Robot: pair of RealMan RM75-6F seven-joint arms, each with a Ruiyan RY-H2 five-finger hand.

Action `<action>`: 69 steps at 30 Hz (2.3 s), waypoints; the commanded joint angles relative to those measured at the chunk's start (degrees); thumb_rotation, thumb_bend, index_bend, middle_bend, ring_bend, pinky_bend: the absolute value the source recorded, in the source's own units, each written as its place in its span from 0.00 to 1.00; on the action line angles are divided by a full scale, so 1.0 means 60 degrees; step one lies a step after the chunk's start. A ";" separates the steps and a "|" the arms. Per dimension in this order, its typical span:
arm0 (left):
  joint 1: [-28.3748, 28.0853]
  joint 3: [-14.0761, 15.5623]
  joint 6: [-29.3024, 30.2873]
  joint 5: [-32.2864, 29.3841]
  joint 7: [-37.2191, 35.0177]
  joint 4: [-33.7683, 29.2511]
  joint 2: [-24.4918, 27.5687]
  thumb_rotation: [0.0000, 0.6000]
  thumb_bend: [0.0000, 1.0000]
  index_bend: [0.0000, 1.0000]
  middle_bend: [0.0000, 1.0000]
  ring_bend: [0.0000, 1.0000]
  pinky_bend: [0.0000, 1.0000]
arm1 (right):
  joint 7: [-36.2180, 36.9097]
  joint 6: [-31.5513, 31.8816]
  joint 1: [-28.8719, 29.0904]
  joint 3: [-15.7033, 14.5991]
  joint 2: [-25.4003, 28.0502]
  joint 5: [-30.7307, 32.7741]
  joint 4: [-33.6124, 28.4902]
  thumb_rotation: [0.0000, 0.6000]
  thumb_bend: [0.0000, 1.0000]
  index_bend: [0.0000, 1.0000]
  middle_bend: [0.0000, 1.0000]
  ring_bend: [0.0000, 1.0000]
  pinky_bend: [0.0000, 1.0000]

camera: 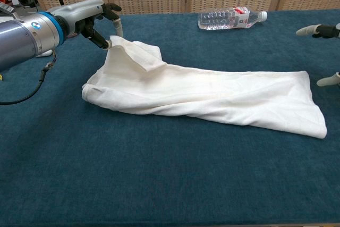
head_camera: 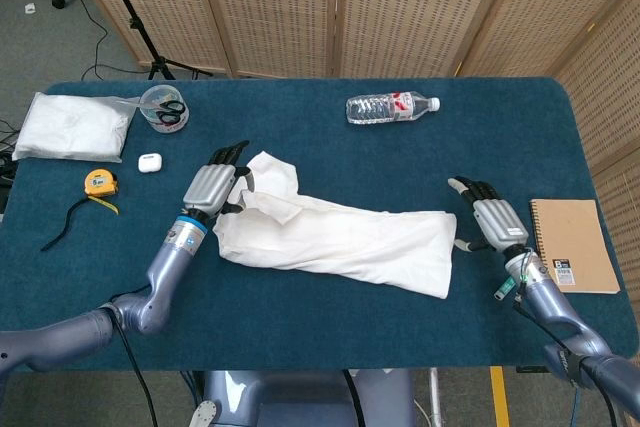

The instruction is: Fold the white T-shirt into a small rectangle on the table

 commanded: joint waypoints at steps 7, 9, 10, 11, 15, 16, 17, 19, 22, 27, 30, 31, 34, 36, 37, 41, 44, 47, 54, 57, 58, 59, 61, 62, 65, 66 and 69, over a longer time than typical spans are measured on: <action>-0.0522 -0.0124 -0.0264 -0.0314 0.0450 0.0737 -0.0411 1.00 0.56 0.74 0.00 0.00 0.00 | -0.1782 0.2932 -0.1710 0.0117 0.1246 0.0128 -0.2385 1.00 0.00 0.00 0.00 0.00 0.00; -0.0658 -0.0185 -0.0312 -0.0452 0.0571 0.1000 -0.0554 1.00 0.56 0.74 0.00 0.00 0.00 | -0.2266 0.3225 -0.1967 0.0080 0.1321 0.0206 -0.2780 1.00 0.00 0.00 0.00 0.00 0.00; -0.0743 -0.0226 -0.0336 -0.0527 0.0642 0.1166 -0.0640 1.00 0.56 0.74 0.00 0.00 0.00 | -0.2451 0.3357 -0.2081 0.0082 0.1317 0.0252 -0.2941 1.00 0.00 0.00 0.00 0.00 0.00; -0.0809 -0.0253 -0.0344 -0.0567 0.0698 0.1295 -0.0702 1.00 0.56 0.74 0.00 0.00 0.00 | -0.2559 0.3404 -0.2122 0.0081 0.1314 0.0253 -0.3014 1.00 0.00 0.00 0.00 0.00 0.00; -0.1055 -0.0369 -0.0440 -0.0796 0.0886 0.1823 -0.0948 1.00 0.56 0.74 0.00 0.00 0.00 | -0.3051 0.3372 -0.2176 0.0117 0.1413 0.0324 -0.3176 1.00 0.00 0.00 0.00 0.00 0.00; -0.1104 -0.0392 -0.0464 -0.0903 0.0984 0.1954 -0.0998 1.00 0.56 0.74 0.00 0.00 0.00 | -0.3074 0.3329 -0.2184 0.0118 0.1419 0.0347 -0.3199 1.00 0.00 0.00 0.00 0.00 0.00; -0.1170 -0.0415 -0.0461 -0.1121 0.1238 0.2155 -0.1075 1.00 0.57 0.74 0.00 0.00 0.00 | -0.3083 0.3253 -0.2189 0.0125 0.1432 0.0394 -0.3211 1.00 0.00 0.00 0.00 0.00 0.00; -0.1286 -0.0484 -0.0507 -0.1566 0.1677 0.2436 -0.1180 1.00 0.57 0.74 0.00 0.00 0.00 | -0.3084 0.3116 -0.2176 0.0154 0.1431 0.0470 -0.3166 1.00 0.00 0.00 0.00 0.00 0.00; -0.1393 -0.0580 -0.0690 -0.2004 0.1911 0.2787 -0.1286 1.00 0.57 0.74 0.00 0.00 0.00 | -0.3005 0.2957 -0.2152 0.0188 0.1432 0.0525 -0.3114 1.00 0.00 0.00 0.00 0.00 0.00; -0.1569 -0.0570 -0.1129 -0.1734 0.1342 0.3802 -0.1654 1.00 0.57 0.74 0.00 0.00 0.00 | -0.2988 0.2837 -0.2121 0.0254 0.1378 0.0542 -0.2973 1.00 0.00 0.00 0.00 0.00 0.00; -0.1750 -0.0551 -0.1197 -0.1312 0.0827 0.4746 -0.2102 1.00 0.57 0.74 0.00 0.00 0.00 | -0.3035 0.2811 -0.2133 0.0291 0.1348 0.0577 -0.2915 1.00 0.00 0.00 0.00 0.00 0.00; -0.1827 -0.0542 -0.1301 -0.1221 0.0704 0.5036 -0.2228 1.00 0.57 0.74 0.00 0.00 0.00 | -0.3043 0.2794 -0.2136 0.0302 0.1344 0.0594 -0.2905 1.00 0.00 0.00 0.00 0.00 0.00; -0.2059 -0.0532 -0.1586 -0.1013 0.0432 0.5856 -0.2592 1.00 0.55 0.74 0.00 0.00 0.00 | -0.3071 0.2746 -0.2138 0.0325 0.1333 0.0621 -0.2887 1.00 0.00 0.00 0.00 0.00 0.00; -0.2207 -0.0552 -0.1744 -0.0920 0.0273 0.6378 -0.2843 1.00 0.55 0.74 0.00 0.00 0.00 | -0.3102 0.2726 -0.2140 0.0341 0.1327 0.0633 -0.2878 1.00 0.00 0.00 0.00 0.00 0.00; -0.2279 -0.0563 -0.1822 -0.0875 0.0193 0.6625 -0.2963 1.00 0.55 0.74 0.00 0.00 0.00 | -0.3119 0.2718 -0.2142 0.0345 0.1323 0.0634 -0.2876 1.00 0.00 0.00 0.00 0.00 0.00; -0.2541 -0.0600 -0.2045 -0.0606 -0.0273 0.7527 -0.3390 1.00 0.54 0.74 0.00 0.00 0.00 | -0.3161 0.2670 -0.2148 0.0368 0.1320 0.0654 -0.2876 1.00 0.00 0.00 0.00 0.00 0.00; -0.2690 -0.0565 -0.2097 -0.0377 -0.0493 0.8173 -0.3700 1.00 0.54 0.73 0.00 0.00 0.00 | -0.3169 0.2634 -0.2154 0.0395 0.1327 0.0685 -0.2868 1.00 0.00 0.00 0.00 0.00 0.00; -0.2757 -0.0552 -0.1945 -0.0186 -0.0645 0.8641 -0.3945 1.00 0.49 0.31 0.00 0.00 0.00 | -0.3152 0.2624 -0.2165 0.0417 0.1341 0.0689 -0.2884 1.00 0.00 0.00 0.00 0.00 0.00; -0.2750 -0.0398 -0.1019 0.0478 -0.1393 0.9170 -0.4146 1.00 0.44 0.00 0.00 0.00 0.00 | -0.3128 0.2574 -0.2172 0.0427 0.1361 0.0660 -0.2908 1.00 0.00 0.00 0.00 0.00 0.00; -0.2739 -0.0385 -0.1113 0.0594 -0.1501 0.9180 -0.4056 1.00 0.43 0.00 0.00 0.00 0.00 | -0.3142 0.2536 -0.2173 0.0424 0.1367 0.0663 -0.2928 1.00 0.00 0.00 0.00 0.00 0.00; -0.2722 -0.0380 -0.1114 0.0636 -0.1561 0.9140 -0.4016 1.00 0.42 0.00 0.00 0.00 0.00 | -0.3151 0.2525 -0.2176 0.0425 0.1373 0.0669 -0.2940 1.00 0.00 0.00 0.00 0.00 0.00; -0.2683 -0.0368 -0.1068 0.0703 -0.1679 0.9058 -0.3957 1.00 0.41 0.00 0.00 0.00 0.00 | -0.3159 0.2521 -0.2182 0.0430 0.1381 0.0676 -0.2956 1.00 0.00 0.00 0.00 0.00 0.00; -0.2566 -0.0291 -0.0881 0.0879 -0.1930 0.8851 -0.3822 1.00 0.39 0.00 0.00 0.00 0.00 | -0.3175 0.2529 -0.2194 0.0443 0.1401 0.0684 -0.2981 1.00 0.00 0.00 0.00 0.00 0.00; -0.2495 -0.0238 -0.0811 0.0974 -0.2050 0.8731 -0.3746 1.00 0.38 0.00 0.00 0.00 0.00 | -0.3183 0.2532 -0.2198 0.0448 0.1408 0.0687 -0.2993 1.00 0.00 0.00 0.00 0.00 0.00; -0.2078 0.0152 -0.0433 0.1531 -0.2602 0.7972 -0.3245 1.00 0.34 0.00 0.00 0.00 0.00 | -0.3196 0.2552 -0.2211 0.0460 0.1437 0.0669 -0.3048 1.00 0.00 0.00 0.00 0.00 0.00; -0.1940 0.0277 -0.0314 0.1701 -0.2758 0.7689 -0.3060 1.00 0.32 0.00 0.00 0.00 0.00 | -0.3200 0.2555 -0.2213 0.0462 0.1443 0.0664 -0.3058 1.00 0.00 0.00 0.00 0.00 0.00; -0.1392 0.0776 0.0163 0.2309 -0.3147 0.6541 -0.2313 1.00 0.30 0.00 0.00 0.00 0.00 | -0.3195 0.2560 -0.2223 0.0464 0.1469 0.0647 -0.3101 1.00 0.00 0.00 0.00 0.00 0.00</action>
